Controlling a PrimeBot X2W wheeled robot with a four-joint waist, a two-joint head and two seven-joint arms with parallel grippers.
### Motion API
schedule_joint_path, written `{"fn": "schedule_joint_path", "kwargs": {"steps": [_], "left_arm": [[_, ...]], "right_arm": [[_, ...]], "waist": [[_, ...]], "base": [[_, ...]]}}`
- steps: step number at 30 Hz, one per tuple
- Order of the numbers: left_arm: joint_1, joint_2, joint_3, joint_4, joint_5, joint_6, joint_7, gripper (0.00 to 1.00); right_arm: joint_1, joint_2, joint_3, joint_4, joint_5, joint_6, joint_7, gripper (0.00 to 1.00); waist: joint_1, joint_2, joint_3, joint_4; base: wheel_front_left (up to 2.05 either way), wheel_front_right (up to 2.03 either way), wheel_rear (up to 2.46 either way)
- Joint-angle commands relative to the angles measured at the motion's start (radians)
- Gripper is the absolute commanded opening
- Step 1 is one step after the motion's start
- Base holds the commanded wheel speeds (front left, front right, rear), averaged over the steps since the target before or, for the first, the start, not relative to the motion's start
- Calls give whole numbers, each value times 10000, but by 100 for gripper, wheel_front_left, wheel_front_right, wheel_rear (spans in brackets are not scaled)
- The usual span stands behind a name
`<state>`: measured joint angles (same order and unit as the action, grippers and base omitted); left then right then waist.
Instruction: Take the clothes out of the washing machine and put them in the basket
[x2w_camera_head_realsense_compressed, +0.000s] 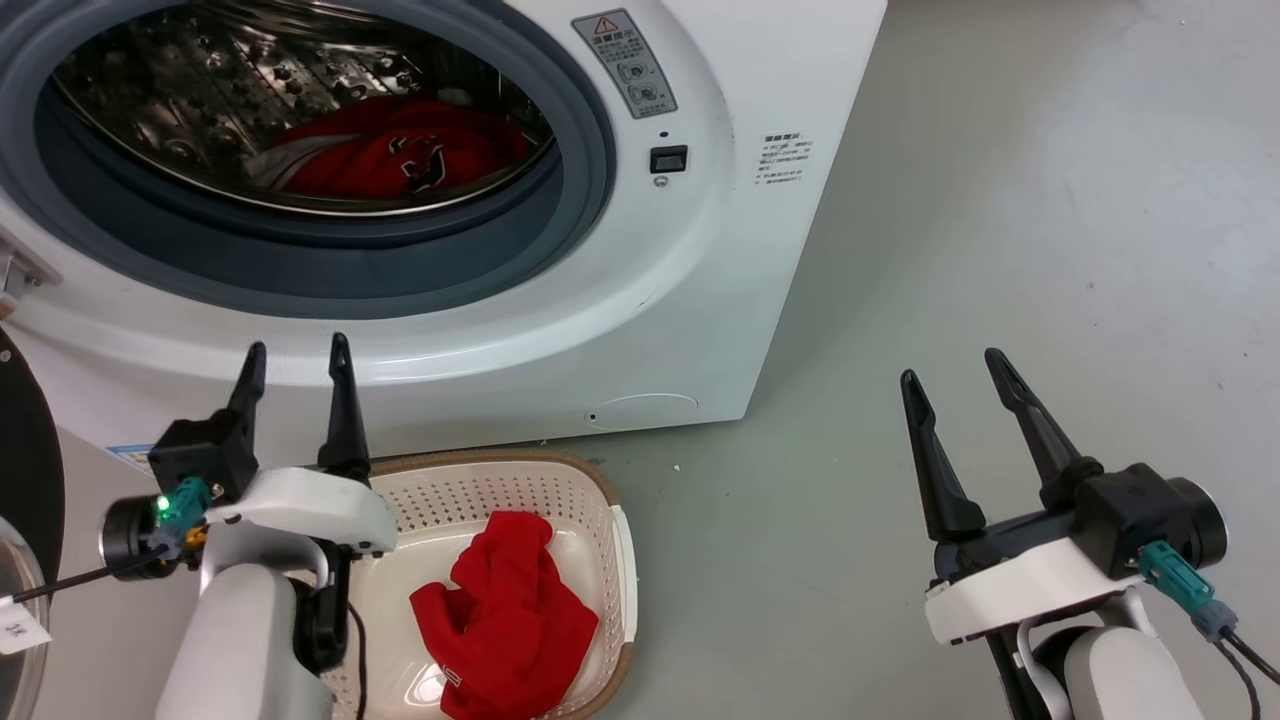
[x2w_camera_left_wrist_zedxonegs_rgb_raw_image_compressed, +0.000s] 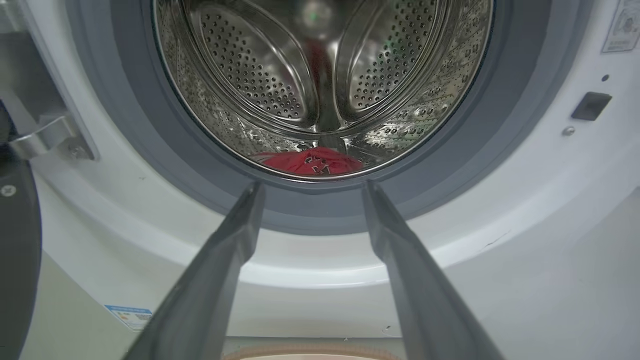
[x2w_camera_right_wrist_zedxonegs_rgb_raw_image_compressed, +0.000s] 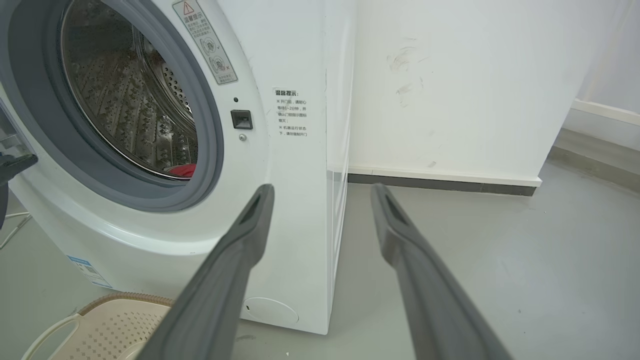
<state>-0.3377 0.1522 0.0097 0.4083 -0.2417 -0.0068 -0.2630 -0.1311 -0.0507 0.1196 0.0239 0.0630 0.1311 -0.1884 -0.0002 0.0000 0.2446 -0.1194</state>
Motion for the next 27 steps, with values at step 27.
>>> {"fn": "schedule_joint_path", "kwargs": {"steps": [27], "left_arm": [[-4888,3110,-297,2820,710,-1050,2105,100]], "right_arm": [[-734,14,880,521,1099,-7,-711,100]], "waist": [[2,0,2347,-2222]], "base": [[0,0,0]]}}
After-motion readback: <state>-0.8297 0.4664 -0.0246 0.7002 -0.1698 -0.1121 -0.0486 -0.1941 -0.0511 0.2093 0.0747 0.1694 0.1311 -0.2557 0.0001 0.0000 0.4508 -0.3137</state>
